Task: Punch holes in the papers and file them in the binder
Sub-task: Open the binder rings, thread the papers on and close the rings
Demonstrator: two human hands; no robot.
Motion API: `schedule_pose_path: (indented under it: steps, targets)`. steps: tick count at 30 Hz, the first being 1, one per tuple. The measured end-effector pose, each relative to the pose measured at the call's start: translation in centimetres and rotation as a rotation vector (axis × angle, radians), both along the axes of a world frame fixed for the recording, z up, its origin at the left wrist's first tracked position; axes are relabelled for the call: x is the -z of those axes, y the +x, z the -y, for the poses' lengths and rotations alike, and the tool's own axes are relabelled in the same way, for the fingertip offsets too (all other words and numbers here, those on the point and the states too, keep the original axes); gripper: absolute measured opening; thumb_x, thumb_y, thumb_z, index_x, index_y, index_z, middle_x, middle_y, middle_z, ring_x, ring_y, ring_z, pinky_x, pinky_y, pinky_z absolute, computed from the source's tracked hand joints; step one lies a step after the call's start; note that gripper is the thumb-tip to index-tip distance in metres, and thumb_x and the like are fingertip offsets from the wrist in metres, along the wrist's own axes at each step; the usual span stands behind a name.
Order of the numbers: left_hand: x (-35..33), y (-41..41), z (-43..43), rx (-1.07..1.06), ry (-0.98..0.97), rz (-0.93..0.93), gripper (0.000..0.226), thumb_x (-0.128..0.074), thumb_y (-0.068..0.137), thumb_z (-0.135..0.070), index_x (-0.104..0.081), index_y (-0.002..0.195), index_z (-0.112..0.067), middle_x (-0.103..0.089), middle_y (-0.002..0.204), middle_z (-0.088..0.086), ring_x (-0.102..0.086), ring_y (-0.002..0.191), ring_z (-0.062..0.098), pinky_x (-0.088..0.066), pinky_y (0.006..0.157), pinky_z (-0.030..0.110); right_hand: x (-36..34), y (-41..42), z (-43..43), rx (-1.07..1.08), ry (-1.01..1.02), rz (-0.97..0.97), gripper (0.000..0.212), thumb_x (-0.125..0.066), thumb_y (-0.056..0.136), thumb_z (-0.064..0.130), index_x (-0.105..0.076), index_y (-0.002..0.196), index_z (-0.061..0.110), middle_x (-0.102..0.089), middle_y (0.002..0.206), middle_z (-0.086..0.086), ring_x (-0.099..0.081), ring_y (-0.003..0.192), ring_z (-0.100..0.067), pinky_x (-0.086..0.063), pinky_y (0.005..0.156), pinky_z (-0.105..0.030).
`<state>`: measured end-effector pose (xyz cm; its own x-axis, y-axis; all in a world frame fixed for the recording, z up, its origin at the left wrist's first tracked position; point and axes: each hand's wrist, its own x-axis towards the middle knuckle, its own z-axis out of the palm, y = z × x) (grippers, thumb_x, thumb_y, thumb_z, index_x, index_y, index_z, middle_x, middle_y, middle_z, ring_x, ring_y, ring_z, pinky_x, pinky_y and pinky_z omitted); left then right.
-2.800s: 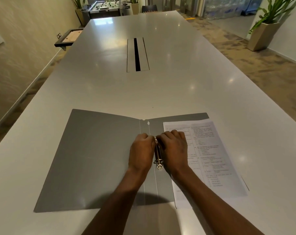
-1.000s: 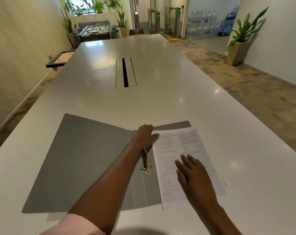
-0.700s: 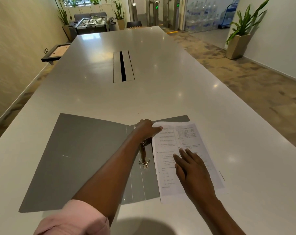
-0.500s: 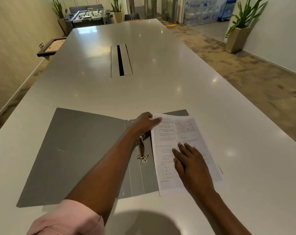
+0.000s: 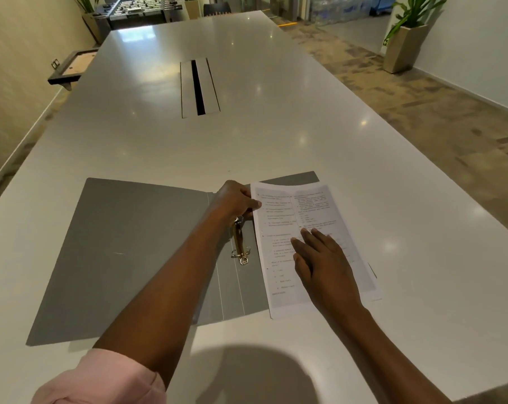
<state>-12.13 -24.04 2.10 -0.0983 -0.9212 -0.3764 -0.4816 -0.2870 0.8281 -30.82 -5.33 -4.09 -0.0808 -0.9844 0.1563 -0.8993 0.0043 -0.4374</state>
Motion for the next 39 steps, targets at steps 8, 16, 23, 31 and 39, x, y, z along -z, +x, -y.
schedule_pose_path:
  steps: [8, 16, 23, 31, 39]
  targets:
    - [0.1, 0.3, 0.1, 0.029, 0.011, -0.014, 0.007, -0.079, 0.090, -0.002, -0.074, 0.092, 0.003, -0.082, 0.104, 0.012, -0.083, 0.086, 0.026, -0.067, 0.084, 0.046, -0.1, 0.0, 0.1, 0.019, -0.006, 0.009, 0.041, -0.048, 0.105, 0.037, -0.059, 0.144, 0.030, -0.050, 0.156, 0.004, -0.040, 0.149, -0.019, -0.025, 0.126, -0.043]
    - [-0.5, 0.8, 0.1, 0.174, 0.028, -0.020, 0.013, -0.072, 0.096, -0.001, -0.077, 0.107, 0.003, -0.082, 0.108, 0.013, -0.082, 0.092, 0.026, -0.067, 0.088, 0.043, -0.3, 0.1, 0.0, 0.009, -0.003, -0.007, 0.041, -0.048, 0.106, 0.036, -0.059, 0.144, 0.029, -0.051, 0.155, 0.002, -0.040, 0.149, -0.020, -0.024, 0.127, -0.042]
    - [-0.7, 1.5, 0.5, 0.212, 0.061, -0.053, 0.018, -0.067, 0.097, 0.005, -0.074, 0.113, 0.009, -0.081, 0.107, 0.018, -0.081, 0.083, 0.025, -0.065, 0.091, 0.046, -0.6, 0.0, 0.1, 0.005, 0.017, 0.020, 0.041, -0.049, 0.106, 0.036, -0.057, 0.145, 0.029, -0.049, 0.157, 0.002, -0.038, 0.150, -0.019, -0.021, 0.127, -0.040]
    - [-0.2, 1.2, 0.5, 0.153, 0.070, -0.109, 0.009, -0.072, 0.093, 0.006, -0.075, 0.102, 0.007, -0.081, 0.106, 0.020, -0.082, 0.092, 0.035, -0.065, 0.090, 0.049, -0.7, -0.8, 0.3, 0.003, 0.023, 0.046, 0.041, -0.051, 0.106, 0.035, -0.057, 0.146, 0.028, -0.048, 0.157, 0.004, -0.037, 0.151, -0.017, -0.022, 0.127, -0.040]
    - [0.2, 1.5, 1.0, 0.204, 0.090, -0.072, 0.016, -0.065, 0.098, 0.007, -0.074, 0.110, 0.011, -0.080, 0.112, 0.018, -0.082, 0.091, 0.030, -0.065, 0.092, 0.047, -0.7, -0.6, 0.4, -0.014, 0.027, 0.042, 0.042, -0.051, 0.106, 0.035, -0.056, 0.147, 0.029, -0.047, 0.158, 0.004, -0.036, 0.151, -0.017, -0.015, 0.125, -0.033]
